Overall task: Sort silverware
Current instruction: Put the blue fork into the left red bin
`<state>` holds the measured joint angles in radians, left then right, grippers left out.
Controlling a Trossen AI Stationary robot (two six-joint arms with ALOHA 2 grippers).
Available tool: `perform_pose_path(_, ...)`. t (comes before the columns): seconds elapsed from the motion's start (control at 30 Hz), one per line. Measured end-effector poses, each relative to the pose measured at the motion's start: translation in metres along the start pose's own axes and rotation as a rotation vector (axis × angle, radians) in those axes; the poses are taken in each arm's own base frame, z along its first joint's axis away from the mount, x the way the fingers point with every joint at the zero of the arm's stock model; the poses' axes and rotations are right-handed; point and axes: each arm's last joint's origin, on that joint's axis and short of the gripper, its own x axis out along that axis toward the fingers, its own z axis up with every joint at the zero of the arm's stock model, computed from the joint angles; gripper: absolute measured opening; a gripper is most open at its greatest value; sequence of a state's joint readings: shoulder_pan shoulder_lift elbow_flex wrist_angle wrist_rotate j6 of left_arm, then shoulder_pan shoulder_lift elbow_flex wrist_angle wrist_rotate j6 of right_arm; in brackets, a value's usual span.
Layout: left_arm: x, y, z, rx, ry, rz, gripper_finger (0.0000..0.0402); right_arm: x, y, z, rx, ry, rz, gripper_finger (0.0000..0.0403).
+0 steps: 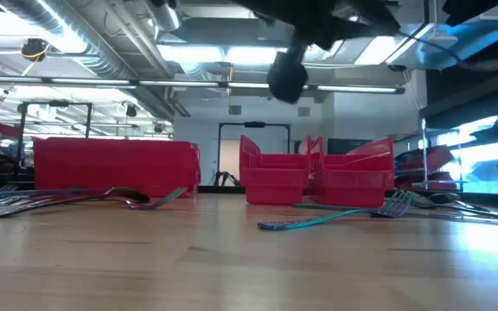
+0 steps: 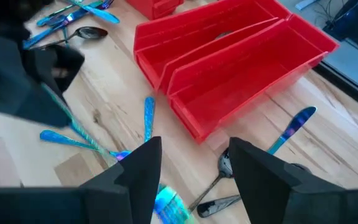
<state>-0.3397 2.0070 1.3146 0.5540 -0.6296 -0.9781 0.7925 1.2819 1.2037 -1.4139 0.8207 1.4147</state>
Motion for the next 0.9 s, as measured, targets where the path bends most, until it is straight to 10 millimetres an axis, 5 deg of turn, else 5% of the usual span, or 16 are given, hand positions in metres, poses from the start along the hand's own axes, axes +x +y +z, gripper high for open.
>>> perform_pose_path(0.27,-0.037,0.014,0.036,0.138,-0.021,0.074,0.0,0.0,-0.001,0.0,0.02,-0.011,-0.01,0.0173)
perform_pose_path(0.9,-0.19,0.057,0.157,0.259,-0.137,0.353,0.0,0.0,-0.002,0.001,0.044,-0.035,-0.025,0.0173)
